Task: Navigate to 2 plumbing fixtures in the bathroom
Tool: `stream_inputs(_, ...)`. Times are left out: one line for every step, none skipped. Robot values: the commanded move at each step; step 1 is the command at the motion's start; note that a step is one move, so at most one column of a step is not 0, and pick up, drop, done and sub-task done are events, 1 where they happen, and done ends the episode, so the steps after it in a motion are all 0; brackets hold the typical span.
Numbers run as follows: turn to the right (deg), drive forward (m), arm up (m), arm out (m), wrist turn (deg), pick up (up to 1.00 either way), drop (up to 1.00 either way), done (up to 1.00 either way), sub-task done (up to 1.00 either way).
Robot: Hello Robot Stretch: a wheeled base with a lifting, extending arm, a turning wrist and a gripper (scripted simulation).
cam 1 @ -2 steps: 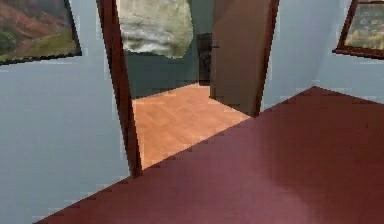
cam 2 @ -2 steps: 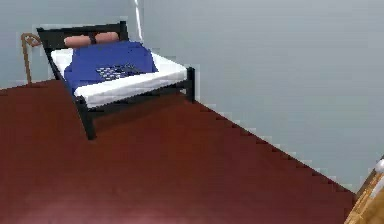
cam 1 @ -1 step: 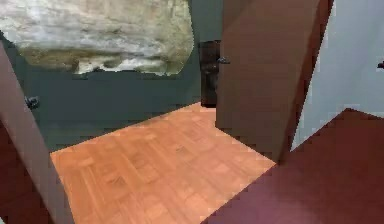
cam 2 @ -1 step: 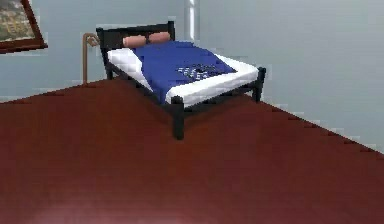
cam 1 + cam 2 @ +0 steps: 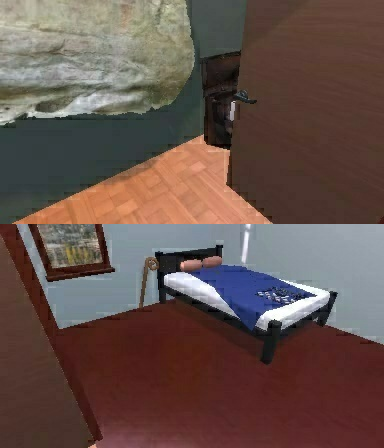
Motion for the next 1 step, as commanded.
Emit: stream_inputs(3.0,0.0,0.0,0.0,0.0,0.0,0.0,0.0,0.0)
